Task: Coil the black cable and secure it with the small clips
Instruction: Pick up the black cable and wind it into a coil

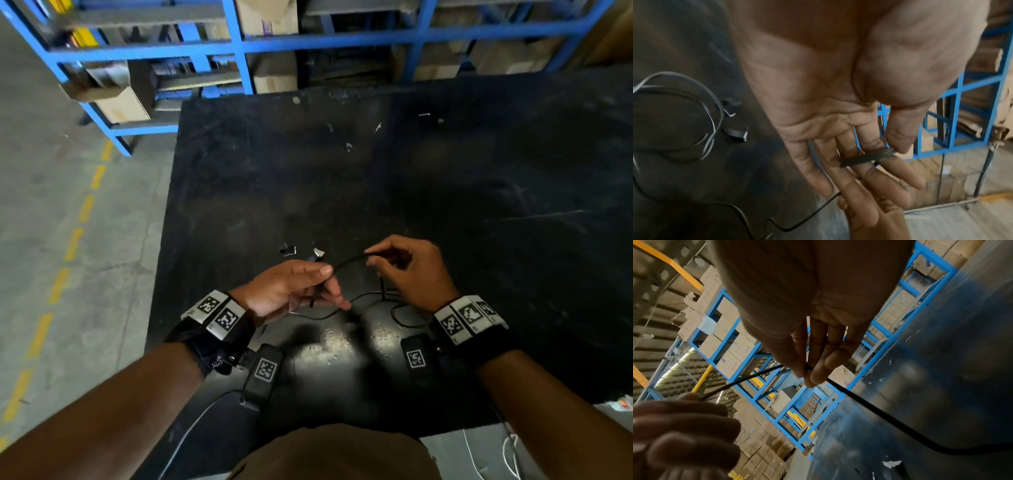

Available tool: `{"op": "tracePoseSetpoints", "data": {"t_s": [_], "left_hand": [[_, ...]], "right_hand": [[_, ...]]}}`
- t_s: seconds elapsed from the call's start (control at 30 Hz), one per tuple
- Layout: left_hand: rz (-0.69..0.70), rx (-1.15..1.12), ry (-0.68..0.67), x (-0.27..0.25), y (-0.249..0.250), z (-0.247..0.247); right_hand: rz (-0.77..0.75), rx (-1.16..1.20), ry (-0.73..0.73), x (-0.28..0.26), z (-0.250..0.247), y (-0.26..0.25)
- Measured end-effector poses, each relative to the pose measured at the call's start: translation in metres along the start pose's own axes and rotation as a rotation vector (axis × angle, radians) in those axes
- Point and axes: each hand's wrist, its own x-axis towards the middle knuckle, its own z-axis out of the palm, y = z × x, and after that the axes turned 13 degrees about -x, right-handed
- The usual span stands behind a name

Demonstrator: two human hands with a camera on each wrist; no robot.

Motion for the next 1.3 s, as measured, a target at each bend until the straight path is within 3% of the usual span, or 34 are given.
{"op": "tracePoseSetpoints", "data": {"t_s": [0.3, 0.5, 0.73, 0.97, 1.1, 1.3], "left_hand": [[0.081, -0.269, -0.041, -0.015, 0.037, 0.016], [0.32, -0.625, -0.036, -0.022, 0.065, 0.012], [0.654, -0.649, -0.041, -0.03, 0.116, -0.007], [0.793, -0.6, 0.091, -0.039, 0.149, -0.02], [0.768, -0.428, 0.258, -0.042, 0.155, -0.024], [0.506, 0.006, 0.42, -0.039, 0.139, -0.027]], "right_hand": [[-0.063, 0.066, 0.039, 0.018, 0.018, -0.025], [-0.053, 0.366, -0.163, 0.017, 0.023, -0.04], [-0.02, 0.38, -0.199, 0.012, 0.022, -0.046], [-0.018, 0.31, -0.159, 0.01, 0.008, -0.045], [-0.072, 0.243, -0.116, 0.01, -0.011, -0.057], [-0.198, 0.061, -0.031, 0.026, -0.053, -0.097]]}}
